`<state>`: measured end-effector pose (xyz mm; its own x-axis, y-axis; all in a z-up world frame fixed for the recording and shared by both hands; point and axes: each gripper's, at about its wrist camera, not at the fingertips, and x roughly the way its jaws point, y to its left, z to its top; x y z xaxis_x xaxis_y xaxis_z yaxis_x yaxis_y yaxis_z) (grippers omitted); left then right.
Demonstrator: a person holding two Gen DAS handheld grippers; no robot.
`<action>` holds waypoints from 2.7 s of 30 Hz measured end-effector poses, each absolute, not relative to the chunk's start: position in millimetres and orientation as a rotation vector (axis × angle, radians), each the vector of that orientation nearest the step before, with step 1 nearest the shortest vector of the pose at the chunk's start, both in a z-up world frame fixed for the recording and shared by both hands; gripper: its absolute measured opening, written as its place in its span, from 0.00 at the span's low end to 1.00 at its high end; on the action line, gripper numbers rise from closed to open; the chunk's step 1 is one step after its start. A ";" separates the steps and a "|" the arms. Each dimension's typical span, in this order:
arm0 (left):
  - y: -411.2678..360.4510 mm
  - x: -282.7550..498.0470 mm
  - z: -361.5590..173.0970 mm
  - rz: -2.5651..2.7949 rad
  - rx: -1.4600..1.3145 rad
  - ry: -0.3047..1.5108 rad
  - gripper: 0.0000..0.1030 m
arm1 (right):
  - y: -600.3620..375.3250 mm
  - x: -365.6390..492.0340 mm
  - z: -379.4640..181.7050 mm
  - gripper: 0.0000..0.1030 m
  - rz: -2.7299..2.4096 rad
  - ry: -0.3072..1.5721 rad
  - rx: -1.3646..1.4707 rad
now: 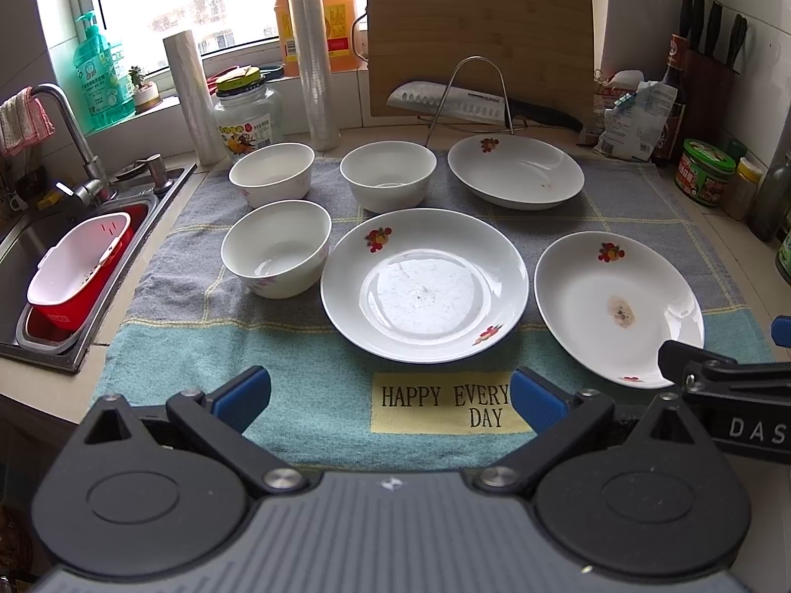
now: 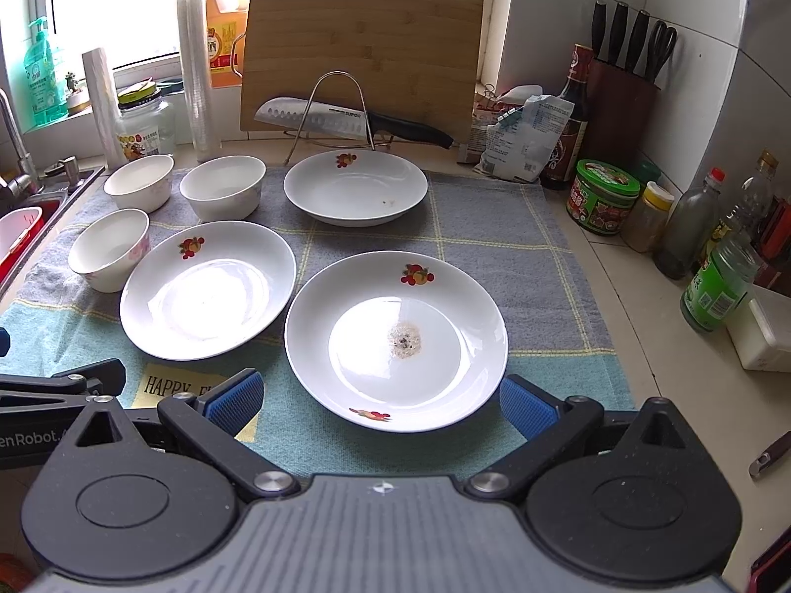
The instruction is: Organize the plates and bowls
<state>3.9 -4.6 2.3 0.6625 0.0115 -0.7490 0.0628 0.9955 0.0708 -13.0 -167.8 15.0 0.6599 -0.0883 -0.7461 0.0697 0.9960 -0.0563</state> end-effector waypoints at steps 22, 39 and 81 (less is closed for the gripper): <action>-10.4 9.4 -1.3 -0.051 0.103 0.851 0.99 | -172.7 -8.6 12.1 1.00 -0.094 0.851 -0.021; -6.1 19.9 -12.6 -0.139 0.074 0.839 0.99 | -186.1 -14.4 1.3 1.00 -0.019 0.717 0.014; 2.3 102.1 -48.8 -0.468 0.049 0.864 0.99 | -217.4 17.4 -116.1 1.00 0.080 0.738 -0.044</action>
<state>102.1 2.3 -48.8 0.5550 -0.3768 -0.7416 0.4158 0.8978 -0.1450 17.4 -217.4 -116.1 0.7370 0.0577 -0.6734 -0.0886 0.9960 -0.0116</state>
